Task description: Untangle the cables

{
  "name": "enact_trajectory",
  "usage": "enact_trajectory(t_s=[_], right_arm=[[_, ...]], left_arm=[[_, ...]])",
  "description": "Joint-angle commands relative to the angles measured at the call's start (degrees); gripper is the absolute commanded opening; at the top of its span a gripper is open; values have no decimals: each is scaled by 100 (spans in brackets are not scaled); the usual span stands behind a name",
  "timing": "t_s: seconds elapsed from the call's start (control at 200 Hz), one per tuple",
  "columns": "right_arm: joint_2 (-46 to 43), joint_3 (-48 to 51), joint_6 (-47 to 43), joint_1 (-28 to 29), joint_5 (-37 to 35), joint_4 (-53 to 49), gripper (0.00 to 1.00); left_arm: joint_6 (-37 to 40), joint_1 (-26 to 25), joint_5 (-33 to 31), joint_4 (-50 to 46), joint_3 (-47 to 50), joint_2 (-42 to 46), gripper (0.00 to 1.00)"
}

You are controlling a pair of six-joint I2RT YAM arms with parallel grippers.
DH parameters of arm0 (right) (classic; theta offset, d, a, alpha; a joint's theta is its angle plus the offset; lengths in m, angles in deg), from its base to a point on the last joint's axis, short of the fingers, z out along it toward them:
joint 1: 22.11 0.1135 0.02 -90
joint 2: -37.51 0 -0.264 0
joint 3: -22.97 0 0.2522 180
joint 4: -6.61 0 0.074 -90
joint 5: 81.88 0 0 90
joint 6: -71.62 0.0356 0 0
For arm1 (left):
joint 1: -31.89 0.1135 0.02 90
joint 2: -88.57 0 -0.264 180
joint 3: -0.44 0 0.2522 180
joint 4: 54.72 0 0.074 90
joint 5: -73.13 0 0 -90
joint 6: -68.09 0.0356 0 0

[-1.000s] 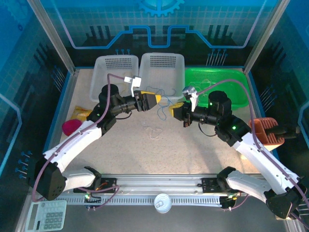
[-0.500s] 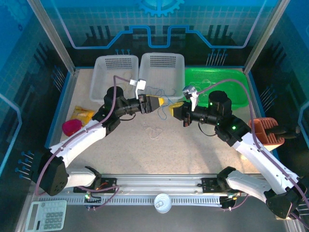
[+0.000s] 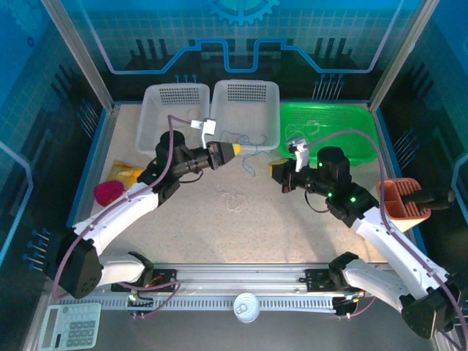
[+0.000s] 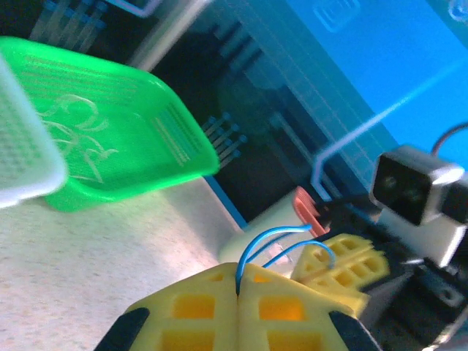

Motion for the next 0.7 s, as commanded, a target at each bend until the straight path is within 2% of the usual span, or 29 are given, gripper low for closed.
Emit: enact_trajectory(t_s=[0.0,0.155,0.3,0.695], right_arm=[[-273,599,694,-469,-929,-35,0],[-642,1342,1229,-1056,-1183,11,0],[-861,1639,1341,-1200,-1351,-50,0],[-670,1657,1420,-1219,-1206,137,0]], left_arm=[[223,397,-746,-526,72,447,0],[289,1022,-1061,-977,139,724,0],[216,1382,-1097,-1002,226,837,0],[111,1470,-1120,-905,-223,479,0]])
